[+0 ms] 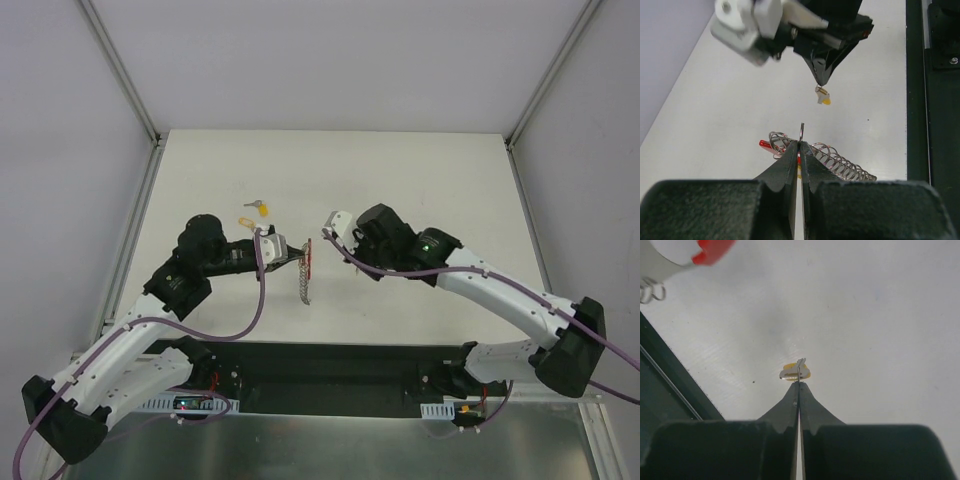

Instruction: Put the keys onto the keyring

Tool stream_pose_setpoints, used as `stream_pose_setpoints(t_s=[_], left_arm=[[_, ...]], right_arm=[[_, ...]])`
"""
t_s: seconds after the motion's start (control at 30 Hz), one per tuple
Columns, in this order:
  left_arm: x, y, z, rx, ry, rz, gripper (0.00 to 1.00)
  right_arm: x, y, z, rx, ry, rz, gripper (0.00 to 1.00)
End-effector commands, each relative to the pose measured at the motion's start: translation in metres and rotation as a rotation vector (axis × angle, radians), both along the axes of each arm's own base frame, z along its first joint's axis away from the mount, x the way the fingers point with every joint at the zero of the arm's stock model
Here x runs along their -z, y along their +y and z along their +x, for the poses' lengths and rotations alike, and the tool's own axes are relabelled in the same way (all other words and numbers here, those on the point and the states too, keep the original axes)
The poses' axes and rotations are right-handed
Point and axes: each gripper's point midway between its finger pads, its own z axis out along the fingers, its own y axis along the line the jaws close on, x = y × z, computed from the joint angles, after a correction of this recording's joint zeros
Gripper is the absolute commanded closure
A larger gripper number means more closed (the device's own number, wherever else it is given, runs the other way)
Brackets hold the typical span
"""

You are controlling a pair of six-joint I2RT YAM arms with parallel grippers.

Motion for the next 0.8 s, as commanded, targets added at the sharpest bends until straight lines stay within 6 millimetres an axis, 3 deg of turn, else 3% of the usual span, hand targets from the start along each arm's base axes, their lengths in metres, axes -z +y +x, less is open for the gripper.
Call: stream_pose_setpoints(t_s=[0.0, 0.13, 0.27, 0.53, 0.77], left_arm=[[-0.022, 0.007, 0.007, -0.058, -0.11, -0.023, 1.0], [-0.026, 0.011, 0.009, -0.079, -0.136, -0.026, 1.0], [-0.03, 0.014, 0.011, -0.099, -0.153, -0.03, 1.0], [-0.031, 0.02, 0.01, -0.122, -0.169, -0.025, 1.0], [-0.033, 0.02, 0.009, -0.115, -0.162, -0.03, 1.0]], right_arm=[[0.051, -0.048, -0.011, 0.155, 0.199, -0.237, 0.99], [0.077, -0.062, -0.008, 0.189, 0.295, -0.36, 0.99], [0.107, -0.061, -0.001, 0.182, 0.38, -0.487, 0.99], [0.131, -0.022, 0.033, 0.143, 0.388, -0.475, 0.99], [0.148, -0.003, 0.045, 0.108, 0.41, -0.466, 0.99]])
